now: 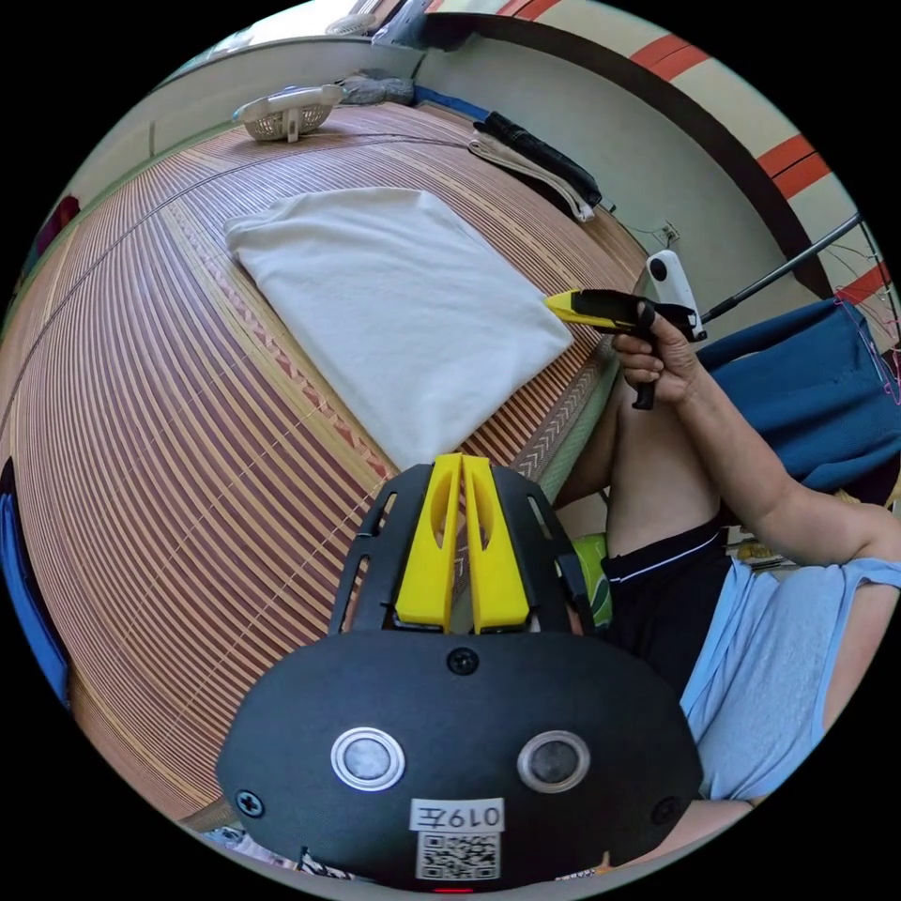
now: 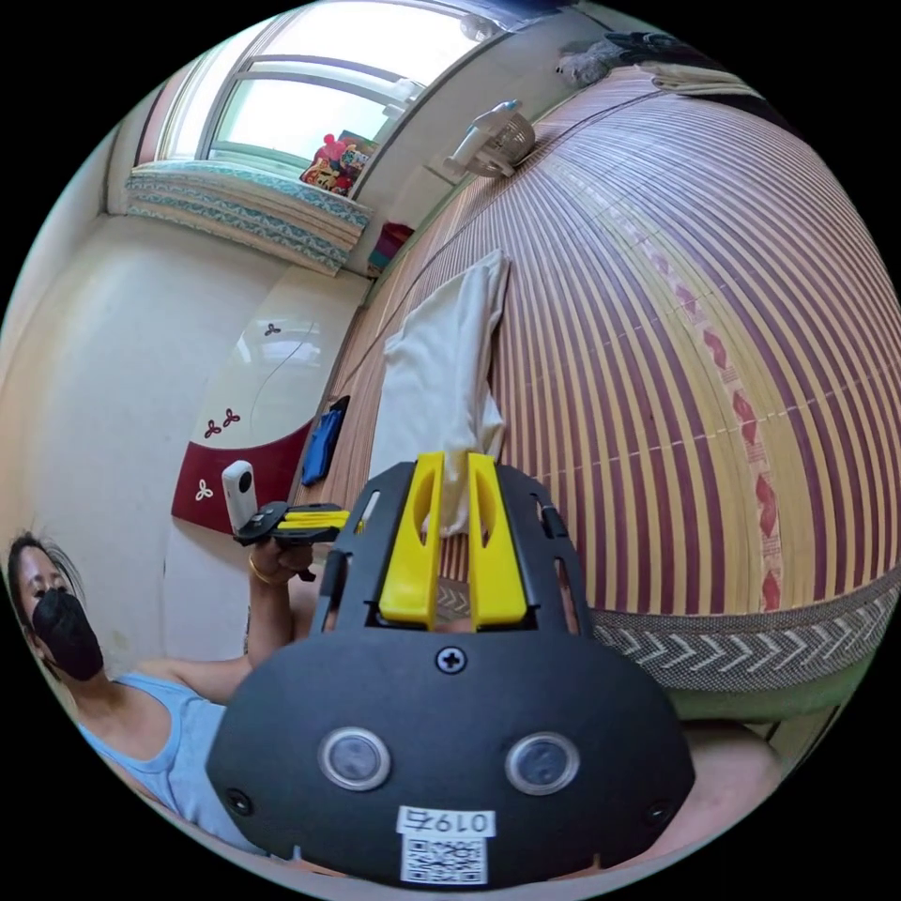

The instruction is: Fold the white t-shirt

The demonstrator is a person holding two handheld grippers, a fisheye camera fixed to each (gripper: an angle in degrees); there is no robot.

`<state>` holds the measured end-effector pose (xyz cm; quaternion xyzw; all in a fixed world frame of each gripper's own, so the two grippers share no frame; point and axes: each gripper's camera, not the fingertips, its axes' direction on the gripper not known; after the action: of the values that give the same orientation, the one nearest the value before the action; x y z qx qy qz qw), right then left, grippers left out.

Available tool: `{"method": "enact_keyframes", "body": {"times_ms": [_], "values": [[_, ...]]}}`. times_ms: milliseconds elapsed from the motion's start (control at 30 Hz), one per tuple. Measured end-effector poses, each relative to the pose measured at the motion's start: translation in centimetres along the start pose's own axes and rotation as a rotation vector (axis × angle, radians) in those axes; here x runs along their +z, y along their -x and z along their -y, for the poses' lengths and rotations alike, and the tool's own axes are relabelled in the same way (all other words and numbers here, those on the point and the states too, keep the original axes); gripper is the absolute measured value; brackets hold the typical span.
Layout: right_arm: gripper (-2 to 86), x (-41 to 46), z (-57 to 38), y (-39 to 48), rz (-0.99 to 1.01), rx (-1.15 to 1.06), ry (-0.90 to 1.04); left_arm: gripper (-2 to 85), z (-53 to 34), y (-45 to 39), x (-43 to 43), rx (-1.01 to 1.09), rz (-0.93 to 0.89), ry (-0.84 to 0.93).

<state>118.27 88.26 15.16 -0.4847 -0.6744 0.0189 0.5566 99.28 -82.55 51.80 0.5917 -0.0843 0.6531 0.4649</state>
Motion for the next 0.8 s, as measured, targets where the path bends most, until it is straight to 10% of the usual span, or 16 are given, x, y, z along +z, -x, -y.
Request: {"method": "enact_keyframes", "body": {"times_ms": [800], "values": [[6.0, -0.7, -0.5, 4.9, 0.024, -0.173, 0.109, 0.8, -0.3, 1.3, -2.3, -0.048, 0.027, -0.056]]}}
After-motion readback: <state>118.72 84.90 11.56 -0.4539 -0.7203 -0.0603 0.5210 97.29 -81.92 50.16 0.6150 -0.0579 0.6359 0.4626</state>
